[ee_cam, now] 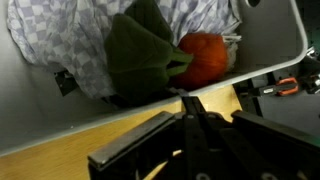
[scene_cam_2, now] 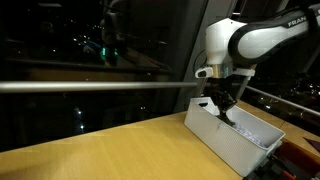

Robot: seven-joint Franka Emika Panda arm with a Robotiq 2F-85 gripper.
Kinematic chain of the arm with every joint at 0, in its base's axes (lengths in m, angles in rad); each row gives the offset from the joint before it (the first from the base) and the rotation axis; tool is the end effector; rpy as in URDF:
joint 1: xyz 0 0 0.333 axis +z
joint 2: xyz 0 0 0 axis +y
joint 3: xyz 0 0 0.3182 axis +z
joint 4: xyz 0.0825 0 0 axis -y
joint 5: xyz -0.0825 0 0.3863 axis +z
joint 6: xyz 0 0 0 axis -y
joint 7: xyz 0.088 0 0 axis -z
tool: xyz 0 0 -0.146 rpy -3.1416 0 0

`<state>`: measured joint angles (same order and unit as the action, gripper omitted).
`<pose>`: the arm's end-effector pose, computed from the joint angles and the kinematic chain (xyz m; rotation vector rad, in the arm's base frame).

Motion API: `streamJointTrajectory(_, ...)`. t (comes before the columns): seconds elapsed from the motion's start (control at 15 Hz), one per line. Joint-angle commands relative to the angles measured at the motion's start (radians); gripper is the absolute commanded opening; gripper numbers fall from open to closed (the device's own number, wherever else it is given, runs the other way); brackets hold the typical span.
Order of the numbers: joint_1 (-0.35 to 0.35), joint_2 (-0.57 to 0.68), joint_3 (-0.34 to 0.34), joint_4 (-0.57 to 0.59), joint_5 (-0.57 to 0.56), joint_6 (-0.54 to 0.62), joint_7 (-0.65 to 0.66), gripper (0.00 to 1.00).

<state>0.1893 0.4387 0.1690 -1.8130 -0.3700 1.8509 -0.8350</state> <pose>0.5691 0.1650 0.2448 2.2603 1.8385 -0.6452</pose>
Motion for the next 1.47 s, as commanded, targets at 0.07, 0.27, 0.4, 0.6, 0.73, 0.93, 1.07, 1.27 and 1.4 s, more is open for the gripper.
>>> streamJointTrajectory(0.07, 0.001, -0.088, 0.006, 0.012, -0.027, -0.123, -0.010, 0.00)
streamJointTrajectory(0.27, -0.001, -0.111, 0.011, 0.011, -0.021, -0.140, -0.007, 0.02)
streamJointTrajectory(0.4, 0.003, -0.101, 0.017, 0.012, -0.018, -0.122, -0.002, 0.28)
streamJointTrajectory(0.6, 0.012, -0.064, 0.029, 0.019, -0.015, -0.106, -0.001, 0.45)
streamJointTrajectory(0.73, 0.017, -0.038, 0.036, 0.023, -0.013, -0.094, -0.003, 0.58)
streamJointTrajectory(0.93, 0.023, 0.008, 0.039, 0.029, -0.013, -0.070, -0.006, 0.81)
streamJointTrajectory(1.07, 0.025, 0.033, 0.038, 0.030, -0.015, -0.056, -0.009, 0.95)
streamJointTrajectory(1.27, 0.022, 0.055, 0.034, 0.023, -0.016, -0.032, -0.010, 1.00)
streamJointTrajectory(1.4, 0.018, 0.061, 0.034, 0.016, -0.015, -0.025, -0.010, 1.00)
